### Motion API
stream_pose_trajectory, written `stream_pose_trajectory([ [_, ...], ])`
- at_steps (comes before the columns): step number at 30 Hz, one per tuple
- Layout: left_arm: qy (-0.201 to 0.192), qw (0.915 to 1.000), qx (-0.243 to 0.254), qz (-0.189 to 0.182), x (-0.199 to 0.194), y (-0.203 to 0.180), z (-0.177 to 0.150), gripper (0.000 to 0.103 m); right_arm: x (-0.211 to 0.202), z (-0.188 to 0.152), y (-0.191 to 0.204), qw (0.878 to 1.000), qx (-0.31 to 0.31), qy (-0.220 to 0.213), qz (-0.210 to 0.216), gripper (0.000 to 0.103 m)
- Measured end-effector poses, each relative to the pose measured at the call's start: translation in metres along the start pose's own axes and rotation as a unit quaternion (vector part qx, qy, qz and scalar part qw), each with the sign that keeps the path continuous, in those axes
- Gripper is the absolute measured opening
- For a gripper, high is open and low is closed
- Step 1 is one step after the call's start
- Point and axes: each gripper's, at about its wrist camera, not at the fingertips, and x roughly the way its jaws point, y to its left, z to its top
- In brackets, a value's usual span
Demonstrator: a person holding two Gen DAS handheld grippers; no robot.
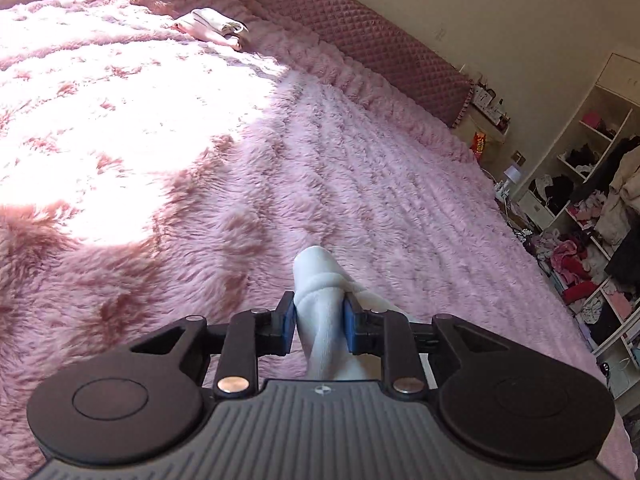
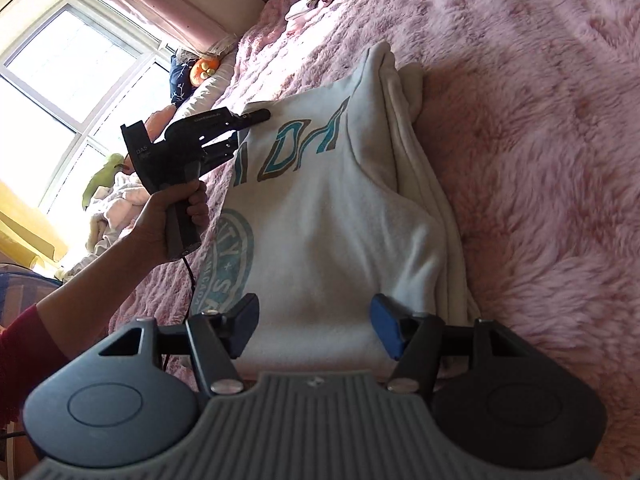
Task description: Fold small clothes
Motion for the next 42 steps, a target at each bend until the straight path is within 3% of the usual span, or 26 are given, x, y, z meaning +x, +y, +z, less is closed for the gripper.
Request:
stream_pose_trajectory([
  [3,-0.019,0.9997,0.012,0.009,-0.039,-0.006,0.007,0.027,-0.001,-0.005,0.003,1.000,-0.007,-0.006,-0.005,0.059],
  [7,-0.031,0.9988,0.037,-0.008,-0.111,-0.017,-0.006,0.027,-0.012,-0.010,0.008,1.000,0.012,-0.028,-0.009,0.060],
  [10,-0.020,0.9979,0.051,-0.033,-0.162,-0.030,-0.040,0.028,-0.029,-0.018,0.016,0.998,0.004,-0.056,-0.033,0.060],
  [15,0.034,0.9947,0.094,-0.024,-0.219,-0.065,-0.125,0.029,-0.056,-0.038,0.033,0.985,-0.062,-0.099,-0.129,0.063],
  [18,0.065,0.9935,0.093,-0.005,-0.222,-0.082,-0.162,0.031,-0.064,-0.050,0.039,0.970,-0.108,-0.114,-0.187,0.063],
  [20,0.071,0.9961,0.051,-0.008,-0.220,-0.085,-0.175,0.040,-0.063,-0.053,0.048,0.961,-0.133,-0.120,-0.213,0.063],
  [23,0.045,0.9985,0.008,-0.030,-0.214,-0.092,-0.179,0.046,-0.058,-0.058,0.067,0.949,-0.171,-0.138,-0.224,0.063],
  [27,0.022,0.9993,0.008,-0.031,-0.203,-0.105,-0.184,0.052,-0.038,-0.063,0.083,0.938,-0.216,-0.139,-0.233,0.064],
  [32,0.065,0.9972,-0.038,-0.003,-0.176,-0.089,-0.197,0.053,-0.013,-0.070,0.071,0.941,-0.201,-0.105,-0.250,0.063],
  [37,0.066,0.9971,-0.038,0.004,-0.176,-0.089,-0.198,0.051,-0.008,-0.065,0.045,0.952,-0.144,-0.095,-0.255,0.066],
  [40,0.052,0.9970,-0.057,0.000,-0.191,-0.098,-0.191,0.052,-0.016,-0.060,0.049,0.953,-0.127,-0.102,-0.256,0.065],
  [42,0.048,0.9970,-0.058,0.017,-0.205,-0.110,-0.184,0.061,-0.026,-0.059,0.059,0.952,-0.124,-0.112,-0.255,0.065],
])
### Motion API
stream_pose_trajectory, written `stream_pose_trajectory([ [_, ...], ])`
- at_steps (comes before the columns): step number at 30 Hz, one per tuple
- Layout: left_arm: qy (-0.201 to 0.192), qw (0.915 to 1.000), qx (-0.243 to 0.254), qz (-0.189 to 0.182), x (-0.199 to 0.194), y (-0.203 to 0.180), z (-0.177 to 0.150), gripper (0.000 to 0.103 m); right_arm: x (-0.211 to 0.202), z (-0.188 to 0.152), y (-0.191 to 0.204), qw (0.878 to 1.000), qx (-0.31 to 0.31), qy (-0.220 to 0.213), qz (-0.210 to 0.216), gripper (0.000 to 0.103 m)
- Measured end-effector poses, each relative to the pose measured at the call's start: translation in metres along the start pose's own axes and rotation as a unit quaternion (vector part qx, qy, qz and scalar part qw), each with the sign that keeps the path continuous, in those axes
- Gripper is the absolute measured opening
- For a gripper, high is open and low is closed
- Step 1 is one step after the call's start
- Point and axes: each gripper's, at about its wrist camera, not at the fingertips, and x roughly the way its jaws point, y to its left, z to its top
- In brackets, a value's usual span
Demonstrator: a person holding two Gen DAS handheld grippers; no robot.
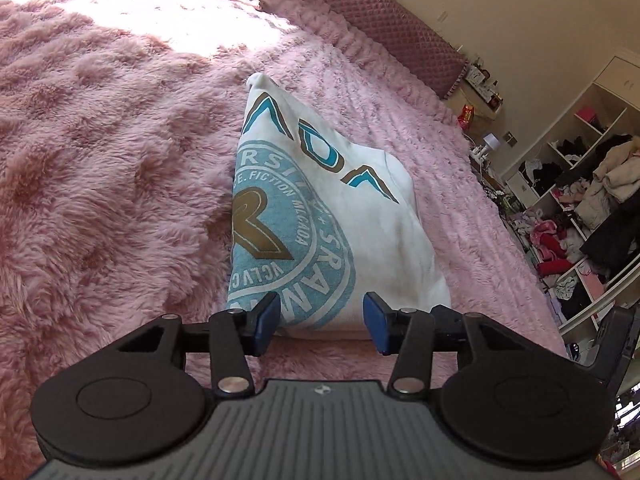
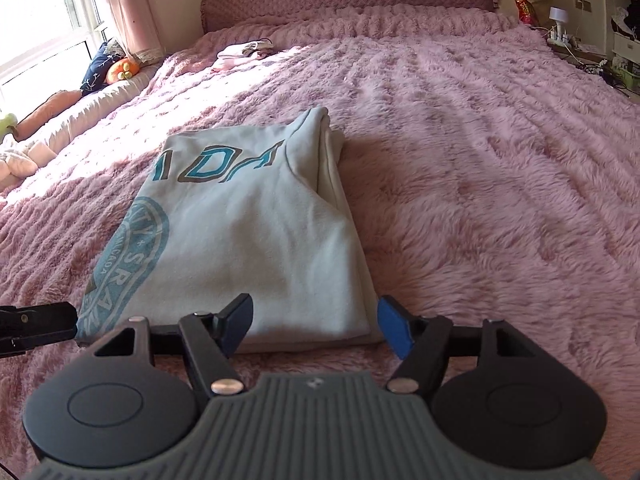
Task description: Fold small clothes
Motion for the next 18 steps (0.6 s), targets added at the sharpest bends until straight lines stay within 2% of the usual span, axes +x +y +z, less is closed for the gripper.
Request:
stream_pose_trajectory([
  [2,-0.001,0.9996,0.001,0.029,-0.013,-0.014,0.005,0.075,-0.019,0.007,0.009,1.000,-0.004,-0.005,-0.010,0.066],
  [4,-0.001,0.9988,0.011,0.048,-0.024,-0.029,0.009,0.081,-0.039,0.013,0.023,1.000,-0.016,-0.002,-0.027,0.074],
  [6,0.000,0.9974,0.029,0.067,-0.032,-0.045,0.009,0.082,-0.057,0.017,0.036,0.999,-0.027,-0.007,-0.037,0.081],
  [8,-0.001,0.9939,0.052,0.097,-0.037,-0.061,0.008,0.086,-0.073,0.019,0.047,0.998,-0.042,-0.017,-0.050,0.081],
  [11,-0.006,0.9882,0.072,0.135,-0.044,-0.080,0.002,0.088,-0.094,0.020,0.062,0.995,-0.065,-0.022,-0.075,0.082],
  [18,0.011,0.9816,0.079,0.173,-0.049,-0.102,-0.004,0.088,-0.114,0.009,0.075,0.989,-0.082,-0.003,-0.121,0.082],
])
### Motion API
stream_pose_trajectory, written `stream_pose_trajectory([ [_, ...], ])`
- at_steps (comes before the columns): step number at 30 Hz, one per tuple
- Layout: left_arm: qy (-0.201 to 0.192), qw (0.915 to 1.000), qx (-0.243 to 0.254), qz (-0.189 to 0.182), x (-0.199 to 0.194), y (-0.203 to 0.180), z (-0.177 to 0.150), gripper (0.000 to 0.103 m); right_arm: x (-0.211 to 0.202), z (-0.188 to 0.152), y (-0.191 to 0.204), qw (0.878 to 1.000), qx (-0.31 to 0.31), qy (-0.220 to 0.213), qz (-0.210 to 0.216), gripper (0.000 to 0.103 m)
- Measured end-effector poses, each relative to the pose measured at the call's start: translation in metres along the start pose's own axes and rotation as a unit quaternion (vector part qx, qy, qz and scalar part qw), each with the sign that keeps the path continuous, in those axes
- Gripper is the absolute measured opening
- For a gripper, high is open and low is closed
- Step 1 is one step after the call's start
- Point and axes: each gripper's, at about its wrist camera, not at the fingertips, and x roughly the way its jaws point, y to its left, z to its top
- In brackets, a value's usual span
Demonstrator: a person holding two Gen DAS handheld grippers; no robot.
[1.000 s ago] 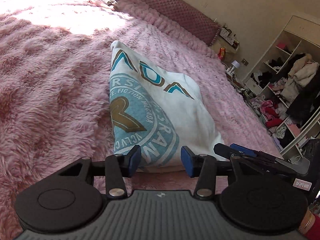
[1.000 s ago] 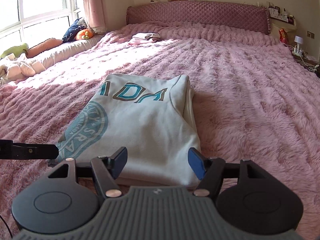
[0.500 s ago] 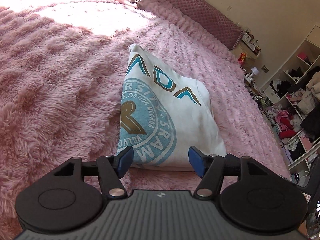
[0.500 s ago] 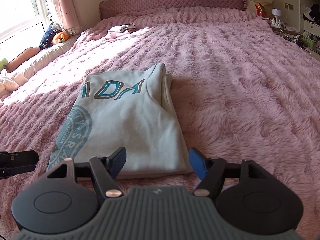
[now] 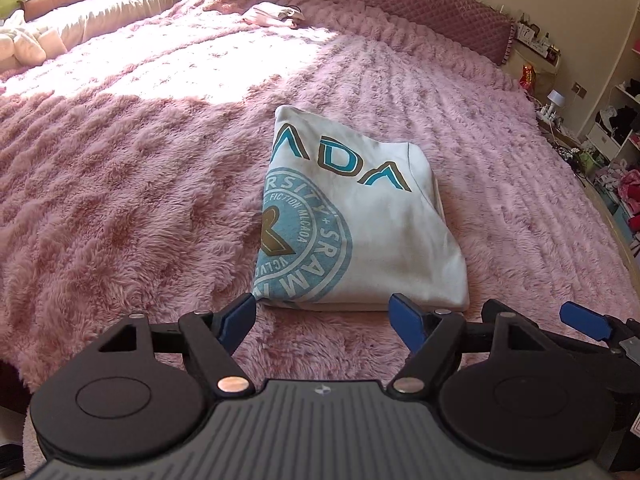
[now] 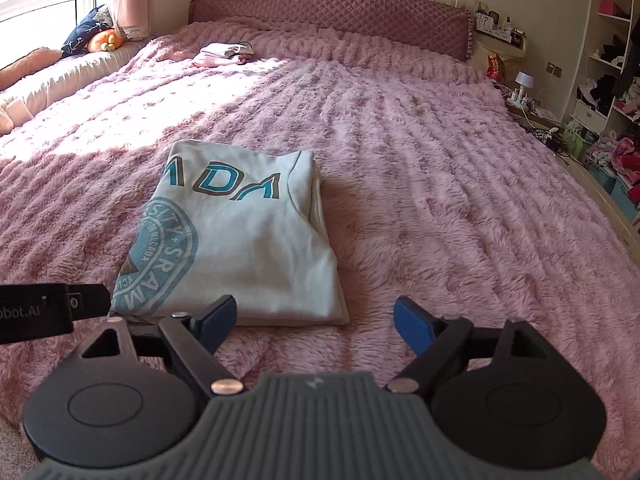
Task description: Fold small clothes
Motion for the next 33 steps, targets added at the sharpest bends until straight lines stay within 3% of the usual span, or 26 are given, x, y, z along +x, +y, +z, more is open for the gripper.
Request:
stream_pose_trajectory([
  [7,0.011,0.9994,0.013,0.031,-0.004,-0.009,-0.005,0.088,-0.006,-0.003,0.005,1.000,0.014,0.009,-0.002,0.082],
  [33,0.021,0.9986,0.019,0.043,0.000,-0.006,-0.004,0.088,-0.002,0.000,0.012,0.999,0.017,0.026,-0.013,0.082],
])
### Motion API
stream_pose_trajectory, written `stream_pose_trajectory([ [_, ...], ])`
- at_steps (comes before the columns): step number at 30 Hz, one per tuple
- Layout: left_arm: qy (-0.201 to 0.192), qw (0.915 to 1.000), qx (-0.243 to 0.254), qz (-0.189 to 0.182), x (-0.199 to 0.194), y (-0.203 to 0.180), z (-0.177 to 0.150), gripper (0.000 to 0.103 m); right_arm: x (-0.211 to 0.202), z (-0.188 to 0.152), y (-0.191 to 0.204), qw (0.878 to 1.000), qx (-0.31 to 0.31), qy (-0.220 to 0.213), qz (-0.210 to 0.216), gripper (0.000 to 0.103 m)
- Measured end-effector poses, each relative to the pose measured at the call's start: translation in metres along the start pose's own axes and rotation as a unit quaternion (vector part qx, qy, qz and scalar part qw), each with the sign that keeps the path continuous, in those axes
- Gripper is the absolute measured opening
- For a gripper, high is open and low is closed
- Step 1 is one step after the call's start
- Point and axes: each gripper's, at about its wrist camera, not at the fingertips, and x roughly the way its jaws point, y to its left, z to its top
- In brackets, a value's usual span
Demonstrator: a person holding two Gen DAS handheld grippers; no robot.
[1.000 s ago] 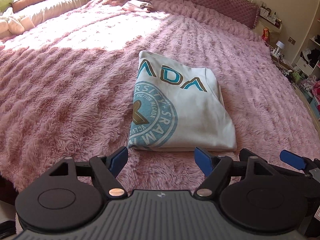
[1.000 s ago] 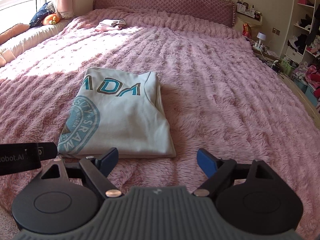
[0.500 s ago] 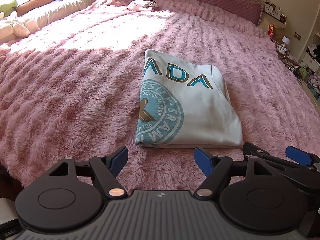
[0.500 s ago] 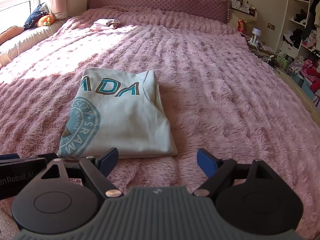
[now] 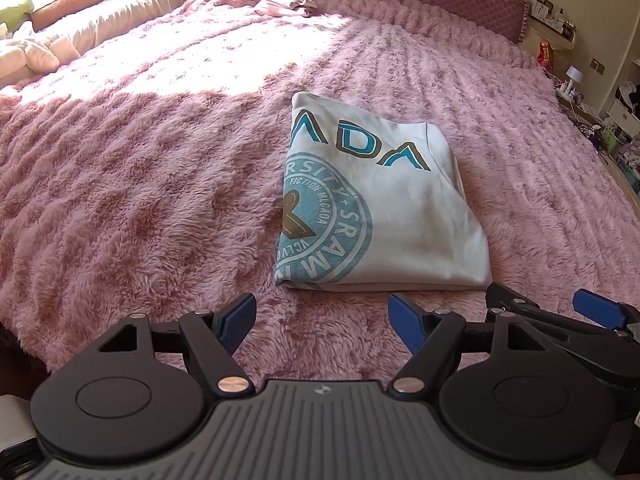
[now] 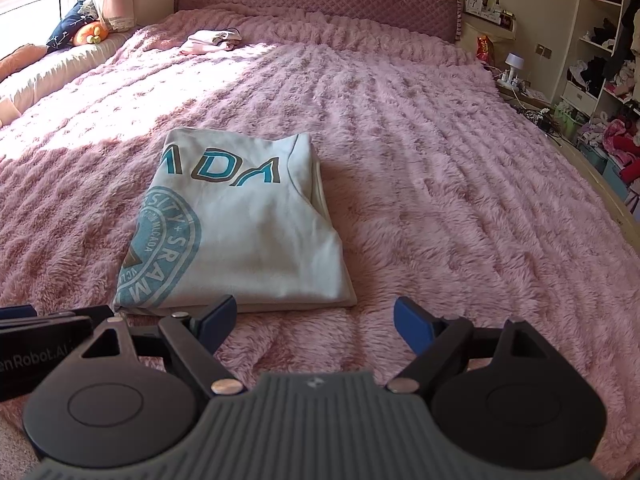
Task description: Fold small clothes
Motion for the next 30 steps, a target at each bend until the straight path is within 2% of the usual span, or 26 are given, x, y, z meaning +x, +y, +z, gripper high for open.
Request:
stream_pose_trajectory([
  [10,-0.001,0.9999,0.005,-0.011,-0.0011,-0.0017,0.0003,0.086,0.0005,0.0002,-0.0002,1.000,0.003,0.001,-0.001,0.082],
  [30,0.002,0.9999,0.013,0.002,-0.0004,-0.0028,0.0007,0.085,0.0023,-0.0004,0.0000,1.000,0.001,0.005,-0.004,0.082],
])
